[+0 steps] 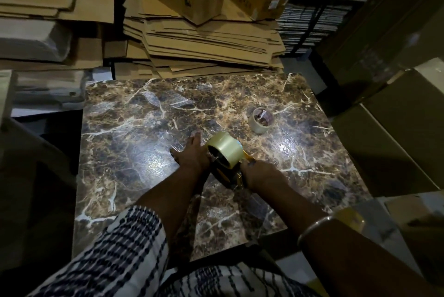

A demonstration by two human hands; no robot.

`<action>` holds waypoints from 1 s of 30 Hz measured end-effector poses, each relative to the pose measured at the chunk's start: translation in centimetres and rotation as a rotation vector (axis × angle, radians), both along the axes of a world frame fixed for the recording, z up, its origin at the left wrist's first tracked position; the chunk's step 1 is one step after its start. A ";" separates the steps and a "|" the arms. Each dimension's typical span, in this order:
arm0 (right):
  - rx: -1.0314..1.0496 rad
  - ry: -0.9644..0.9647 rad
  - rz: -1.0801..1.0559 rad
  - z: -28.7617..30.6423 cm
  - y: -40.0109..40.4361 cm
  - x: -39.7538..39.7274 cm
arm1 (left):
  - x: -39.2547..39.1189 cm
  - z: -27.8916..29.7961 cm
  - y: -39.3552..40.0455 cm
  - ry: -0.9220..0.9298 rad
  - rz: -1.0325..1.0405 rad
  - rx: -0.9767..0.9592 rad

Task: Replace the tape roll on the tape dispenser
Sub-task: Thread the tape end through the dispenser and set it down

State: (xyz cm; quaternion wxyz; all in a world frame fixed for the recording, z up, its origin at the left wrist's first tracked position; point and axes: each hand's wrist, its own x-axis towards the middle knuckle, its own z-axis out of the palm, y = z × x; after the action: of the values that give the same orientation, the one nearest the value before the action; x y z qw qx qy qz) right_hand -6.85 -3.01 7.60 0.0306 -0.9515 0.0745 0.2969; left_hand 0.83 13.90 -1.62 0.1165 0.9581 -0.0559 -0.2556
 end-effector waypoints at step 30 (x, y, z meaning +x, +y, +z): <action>1.227 0.480 -1.038 -4.0 -17.7 -4.4 | -1.6 -2.9 -2.0 -0.181 0.152 -0.044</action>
State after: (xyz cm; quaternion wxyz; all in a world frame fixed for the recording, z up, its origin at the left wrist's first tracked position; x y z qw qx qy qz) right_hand -11.25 -20.71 3.63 0.6589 -0.5219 0.3329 0.4273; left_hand -0.74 11.88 -4.52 0.1508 0.9760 0.0009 -0.1573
